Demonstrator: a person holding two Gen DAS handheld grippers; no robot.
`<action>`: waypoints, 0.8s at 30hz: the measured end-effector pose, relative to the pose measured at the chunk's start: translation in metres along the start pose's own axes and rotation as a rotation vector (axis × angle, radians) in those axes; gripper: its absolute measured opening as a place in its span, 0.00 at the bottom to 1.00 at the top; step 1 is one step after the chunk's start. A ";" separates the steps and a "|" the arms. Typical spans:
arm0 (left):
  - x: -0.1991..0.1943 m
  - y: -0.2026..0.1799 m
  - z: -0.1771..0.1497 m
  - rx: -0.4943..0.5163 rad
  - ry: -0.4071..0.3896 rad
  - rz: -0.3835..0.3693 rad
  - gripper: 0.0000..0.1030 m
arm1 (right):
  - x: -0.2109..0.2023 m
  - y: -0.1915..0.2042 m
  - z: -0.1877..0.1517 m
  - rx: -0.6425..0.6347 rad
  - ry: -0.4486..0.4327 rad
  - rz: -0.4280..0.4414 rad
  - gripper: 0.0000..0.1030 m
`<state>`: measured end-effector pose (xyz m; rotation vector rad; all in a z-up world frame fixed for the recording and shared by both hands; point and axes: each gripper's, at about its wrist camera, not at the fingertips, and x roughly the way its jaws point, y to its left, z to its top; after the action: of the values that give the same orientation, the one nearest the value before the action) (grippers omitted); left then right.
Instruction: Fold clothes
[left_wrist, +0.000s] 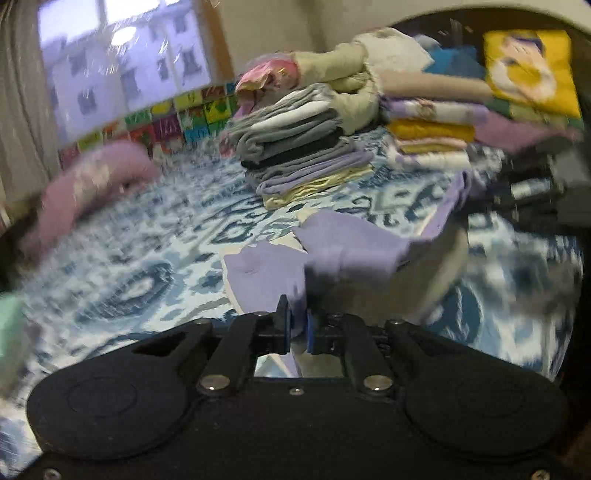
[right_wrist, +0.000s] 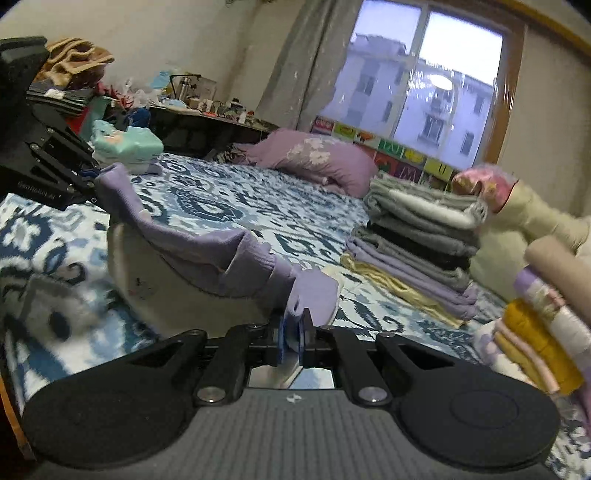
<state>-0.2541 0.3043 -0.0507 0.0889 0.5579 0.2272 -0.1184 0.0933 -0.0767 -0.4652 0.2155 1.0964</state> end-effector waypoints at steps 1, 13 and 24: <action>0.010 0.009 0.003 -0.037 0.004 -0.016 0.06 | 0.012 -0.005 0.001 0.024 0.015 0.012 0.07; 0.108 0.092 -0.021 -0.566 0.096 -0.217 0.07 | 0.122 -0.079 -0.040 0.615 0.154 0.237 0.25; 0.090 0.081 -0.031 -0.627 0.047 -0.220 0.19 | 0.111 -0.064 -0.045 0.595 0.120 0.268 0.14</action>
<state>-0.2121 0.4055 -0.1115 -0.5840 0.5175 0.1814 -0.0090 0.1378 -0.1437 0.0360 0.7027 1.2005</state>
